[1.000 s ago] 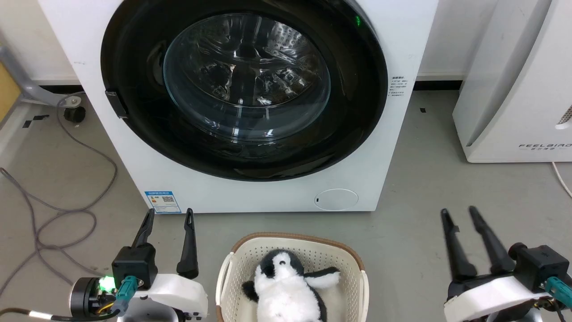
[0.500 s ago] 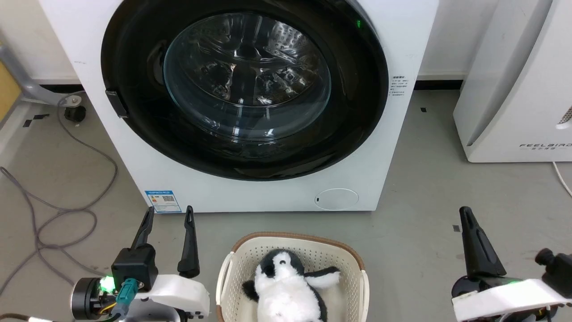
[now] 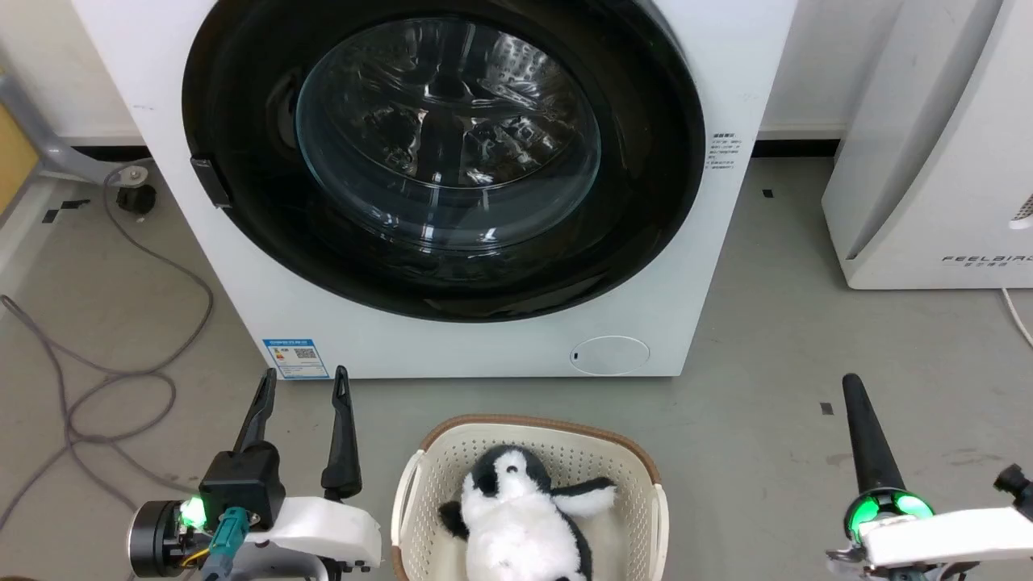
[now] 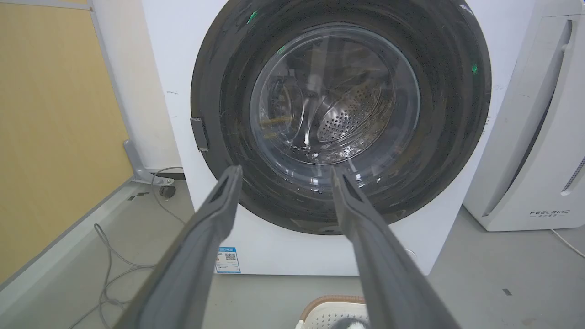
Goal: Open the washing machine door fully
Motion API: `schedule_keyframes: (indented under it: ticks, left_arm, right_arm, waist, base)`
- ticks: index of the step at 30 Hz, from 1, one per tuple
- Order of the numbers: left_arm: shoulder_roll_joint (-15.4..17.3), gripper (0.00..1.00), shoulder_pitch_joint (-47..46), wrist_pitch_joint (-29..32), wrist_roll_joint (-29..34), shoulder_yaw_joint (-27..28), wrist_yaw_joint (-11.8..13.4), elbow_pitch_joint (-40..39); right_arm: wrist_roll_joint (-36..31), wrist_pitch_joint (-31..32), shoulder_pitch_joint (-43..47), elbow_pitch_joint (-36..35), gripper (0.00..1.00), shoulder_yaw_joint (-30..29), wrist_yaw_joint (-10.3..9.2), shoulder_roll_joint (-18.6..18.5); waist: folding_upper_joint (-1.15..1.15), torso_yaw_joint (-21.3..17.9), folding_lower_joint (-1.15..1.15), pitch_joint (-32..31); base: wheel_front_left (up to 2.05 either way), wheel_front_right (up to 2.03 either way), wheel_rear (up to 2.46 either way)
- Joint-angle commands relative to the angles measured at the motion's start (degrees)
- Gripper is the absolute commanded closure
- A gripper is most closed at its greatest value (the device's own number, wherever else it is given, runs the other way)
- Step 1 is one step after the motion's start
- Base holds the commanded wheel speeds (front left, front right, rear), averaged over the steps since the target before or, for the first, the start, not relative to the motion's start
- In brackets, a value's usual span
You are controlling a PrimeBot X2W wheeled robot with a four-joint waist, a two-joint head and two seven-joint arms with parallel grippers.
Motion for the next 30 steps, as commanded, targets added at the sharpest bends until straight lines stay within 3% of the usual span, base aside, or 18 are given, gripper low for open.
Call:
schedule_keyframes:
  ticks: [1, 10, 21, 30]
  left_arm:
    - [0.02, 0.00, 0.14, -0.50, -0.11, -0.14, 0.46, -0.35]
    - [0.02, 0.00, -0.43, -1.58, -0.24, -0.35, 1.11, -0.79]
    - [0.02, 0.00, -2.50, -2.90, 0.05, -0.62, 1.58, -1.29]
    - [0.02, 0.00, -5.12, -3.97, 0.87, -0.35, 1.61, -1.48]
  right_arm:
    - [3.20, 0.59, 0.20, 0.42, 1.00, -0.36, 0.04, -0.03]
    - [15.27, 6.25, -3.29, 4.72, 1.00, -4.63, 0.04, -0.03]
    - [21.37, 11.15, -11.28, 9.50, 1.00, -10.19, 0.04, -0.26]
    - [26.65, 14.14, -20.63, 15.45, 1.00, -12.83, 0.05, -3.45]
  waist:
    - [0.00, 0.11, 0.00, 0.13]
    - [0.00, 0.85, 0.00, 1.73]
    - [0.00, 2.00, 0.00, 4.78]
    - [0.00, 3.60, 0.00, 8.25]
  base:
    - [0.00, 0.00, 0.00]
    - [0.00, 0.00, 0.00]
    - [0.00, 0.00, 0.00]
    - [0.00, 0.00, 0.00]
